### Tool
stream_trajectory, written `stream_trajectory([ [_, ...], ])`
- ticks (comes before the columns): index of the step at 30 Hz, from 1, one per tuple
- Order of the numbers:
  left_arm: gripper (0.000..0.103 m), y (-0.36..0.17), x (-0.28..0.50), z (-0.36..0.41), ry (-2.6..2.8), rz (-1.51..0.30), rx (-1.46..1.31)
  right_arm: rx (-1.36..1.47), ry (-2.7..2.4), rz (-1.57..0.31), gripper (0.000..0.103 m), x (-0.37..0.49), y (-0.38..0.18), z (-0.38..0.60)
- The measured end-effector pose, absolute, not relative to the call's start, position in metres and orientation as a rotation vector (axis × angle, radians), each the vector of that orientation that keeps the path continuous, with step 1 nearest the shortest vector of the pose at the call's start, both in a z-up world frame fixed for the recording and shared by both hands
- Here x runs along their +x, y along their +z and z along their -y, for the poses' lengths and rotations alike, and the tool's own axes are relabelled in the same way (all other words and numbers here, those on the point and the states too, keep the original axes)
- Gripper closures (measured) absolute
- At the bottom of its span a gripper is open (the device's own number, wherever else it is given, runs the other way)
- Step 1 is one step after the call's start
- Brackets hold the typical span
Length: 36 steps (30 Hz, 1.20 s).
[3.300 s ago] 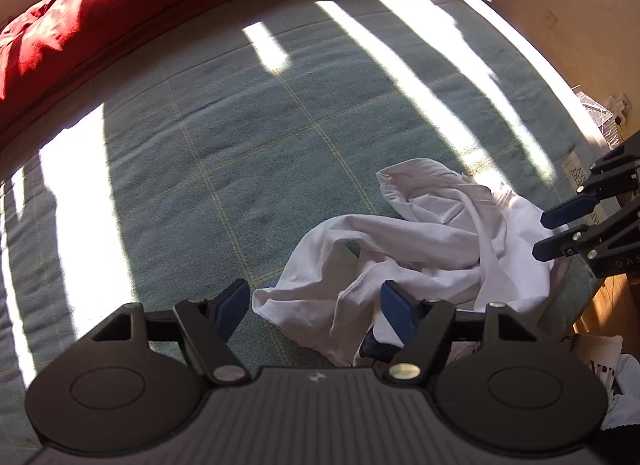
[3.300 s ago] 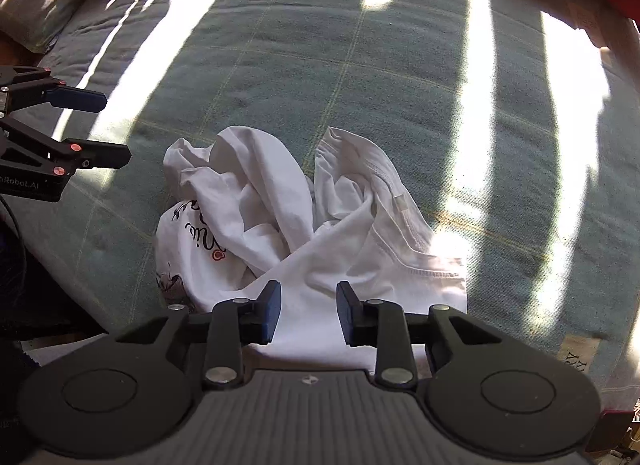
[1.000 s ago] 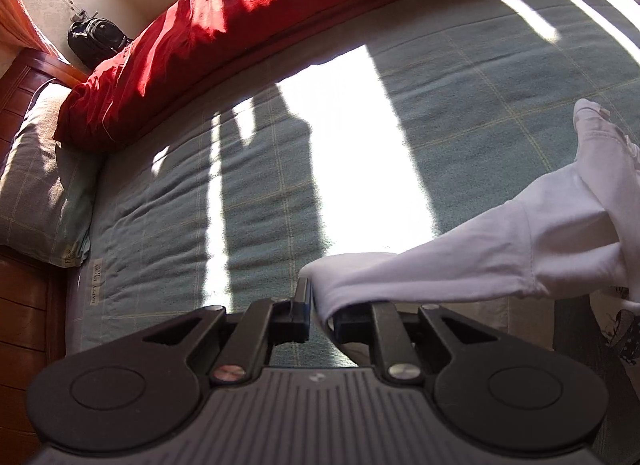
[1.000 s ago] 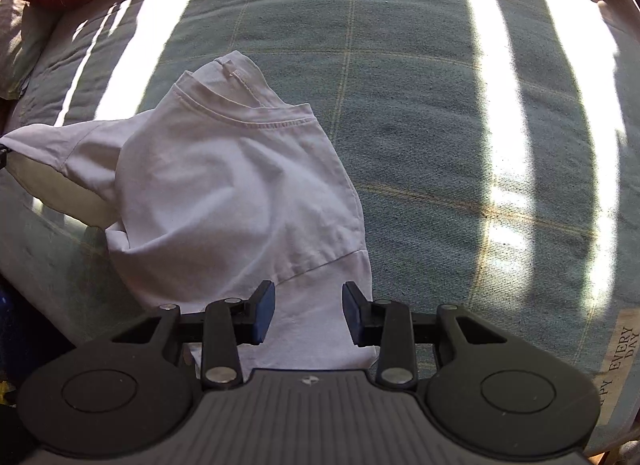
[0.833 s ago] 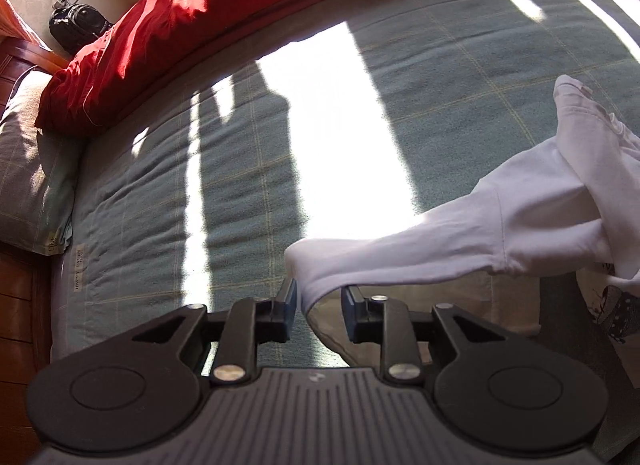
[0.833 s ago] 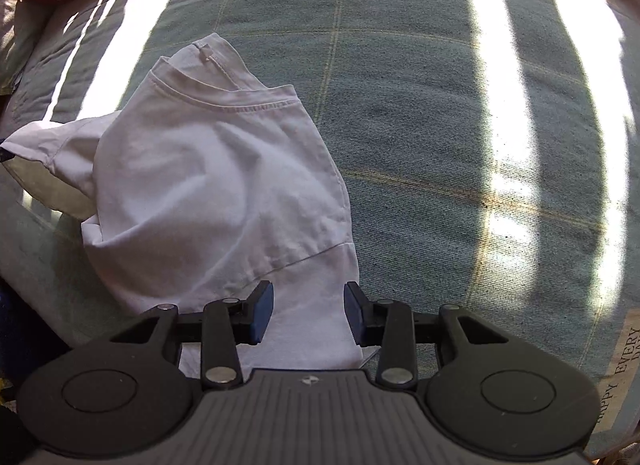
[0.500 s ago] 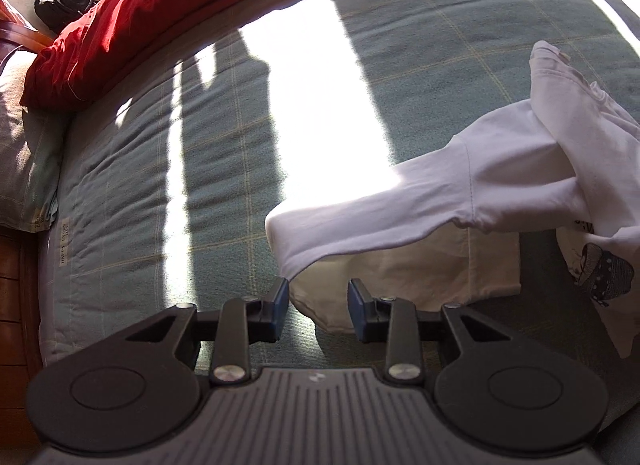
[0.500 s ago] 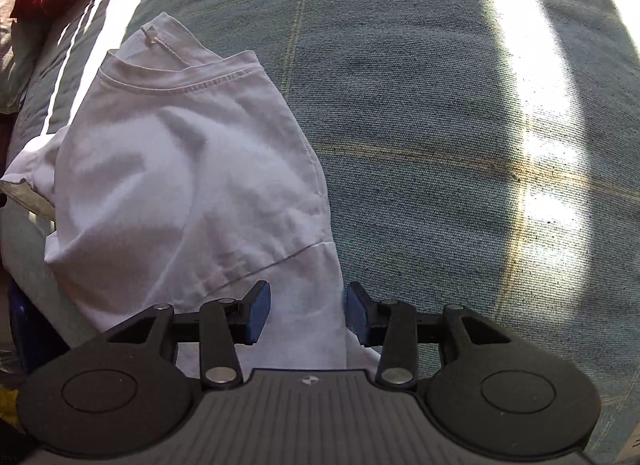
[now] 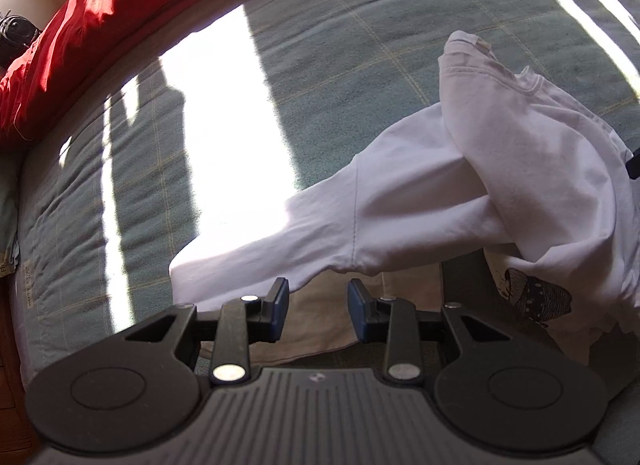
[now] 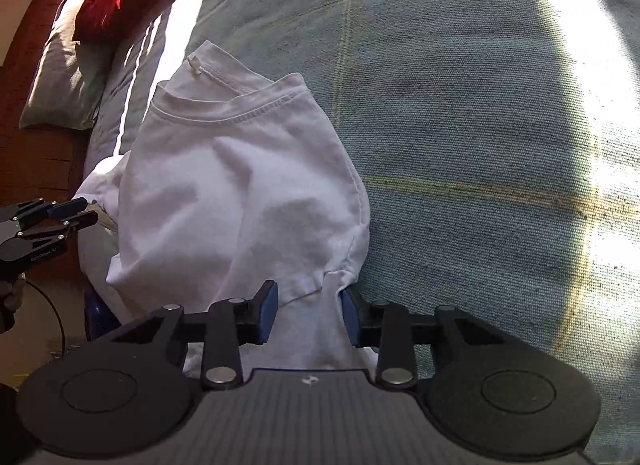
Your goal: Fold clothes
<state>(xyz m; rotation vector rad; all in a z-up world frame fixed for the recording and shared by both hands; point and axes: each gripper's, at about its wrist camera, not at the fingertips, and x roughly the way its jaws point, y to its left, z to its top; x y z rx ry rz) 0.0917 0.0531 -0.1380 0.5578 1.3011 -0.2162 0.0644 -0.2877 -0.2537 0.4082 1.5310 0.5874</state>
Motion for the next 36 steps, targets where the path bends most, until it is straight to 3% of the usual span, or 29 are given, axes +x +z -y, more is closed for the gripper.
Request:
stream_trajectory([
  [1, 0.070, -0.138, 0.092, -0.051, -0.222, -1.303, 0.559, 0.380, 0.583, -1.534, 0.093, 0.064, -0.253, 0.286],
  [2, 0.069, -0.137, 0.093, -0.048, -0.227, -1.306, 0.560, 0.342, 0.568, -1.533, 0.099, 0.063, -0.250, 0.286],
  [14, 0.069, -0.121, 0.094, -0.019, -0.373, -1.292, 0.557, -0.046, 0.407, -1.461, 0.101, 0.073, -0.186, 0.319],
  [25, 0.069, -0.107, 0.105, 0.001, -0.496, -1.261, 0.512, -0.407, 0.153, -1.544, 0.101, 0.079, -0.208, 0.357],
  [29, 0.065, -0.101, 0.123, 0.015, -0.585, -1.220, 0.492, -0.339, 0.163, -1.549, 0.098, 0.085, -0.206, 0.360],
  [32, 0.051, -0.104, 0.146, 0.027, -0.649, -1.176, 0.478, -0.290, 0.200, -1.521, 0.078, 0.091, -0.200, 0.360],
  [34, 0.051, -0.110, 0.166, 0.034, -0.686, -1.173, 0.462, -0.254, 0.213, -1.499, 0.070, 0.097, -0.196, 0.362],
  [36, 0.051, -0.120, 0.187, 0.039, -0.722, -1.187, 0.418, -0.218, 0.226, -1.478, 0.069, 0.103, -0.193, 0.364],
])
